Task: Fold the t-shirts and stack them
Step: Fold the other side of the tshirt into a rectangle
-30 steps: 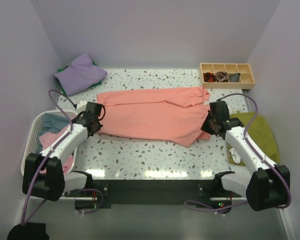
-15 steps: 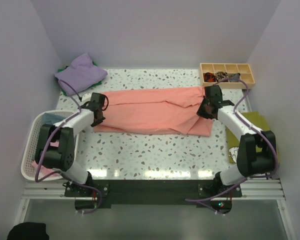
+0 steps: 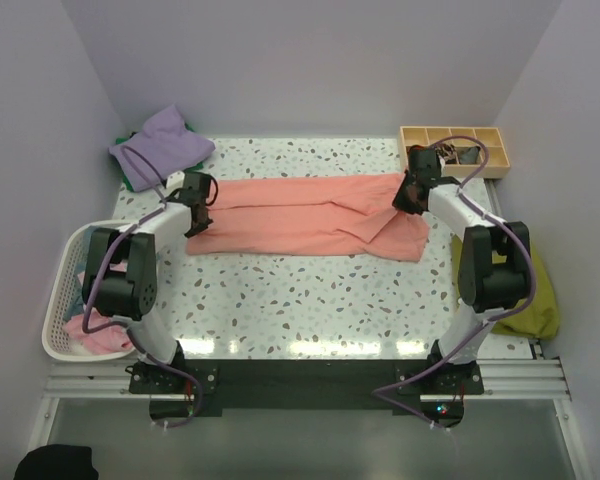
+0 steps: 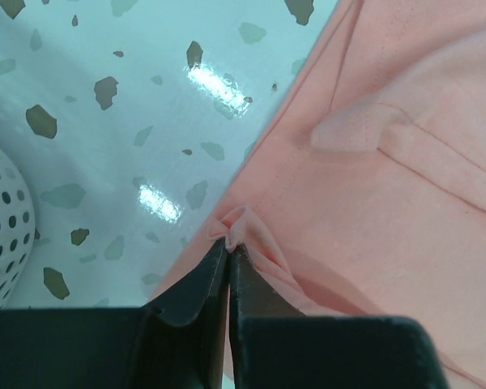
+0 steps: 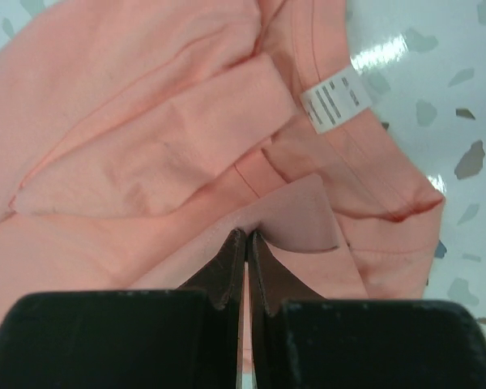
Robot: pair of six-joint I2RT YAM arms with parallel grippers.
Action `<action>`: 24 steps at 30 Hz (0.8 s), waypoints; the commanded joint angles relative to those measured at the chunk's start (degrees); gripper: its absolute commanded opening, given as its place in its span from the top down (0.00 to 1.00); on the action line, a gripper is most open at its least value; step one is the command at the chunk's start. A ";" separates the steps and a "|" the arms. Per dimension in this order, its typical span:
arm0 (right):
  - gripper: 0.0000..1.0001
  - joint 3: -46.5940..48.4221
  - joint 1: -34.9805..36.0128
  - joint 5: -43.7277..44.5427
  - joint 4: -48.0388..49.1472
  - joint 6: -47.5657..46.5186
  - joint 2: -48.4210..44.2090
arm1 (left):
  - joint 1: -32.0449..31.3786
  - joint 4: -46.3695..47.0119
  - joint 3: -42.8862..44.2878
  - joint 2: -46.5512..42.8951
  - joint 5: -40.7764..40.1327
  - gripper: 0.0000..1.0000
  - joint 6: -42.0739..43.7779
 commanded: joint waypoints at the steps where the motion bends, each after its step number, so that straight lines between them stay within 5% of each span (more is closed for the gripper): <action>1: 1.00 5.31 -0.52 0.21 3.75 -1.17 3.60 | 0.58 1.57 2.33 1.28 -1.40 0.92 1.56; 4: 1.00 7.24 -0.61 0.03 3.07 -1.17 5.88 | 0.58 1.39 1.80 1.90 -2.02 0.91 1.65; 5: 0.91 7.86 -0.61 -0.14 2.80 -1.43 6.41 | 0.58 1.31 1.89 2.51 -1.85 0.84 1.73; 7: 0.52 8.74 -0.61 -0.66 3.14 -2.04 7.56 | 0.58 1.39 2.15 3.12 -1.76 0.68 1.82; 8: 0.31 8.83 -0.61 -2.15 3.93 -3.18 7.56 | 0.50 1.31 2.33 3.39 -1.32 0.49 1.91; 9: 0.26 8.39 -0.61 -2.51 4.28 -3.28 7.39 | 0.58 1.39 2.33 3.39 -1.40 0.35 1.91; 12: 0.25 5.16 -0.61 -3.39 6.57 -3.98 4.32 | 0.58 1.57 1.02 1.12 -2.55 0.18 0.95; 24: 0.31 -6.55 0.53 -19.12 9.20 3.75 -2.90 | -1.52 5.26 -4.79 -11.02 3.60 0.14 1.91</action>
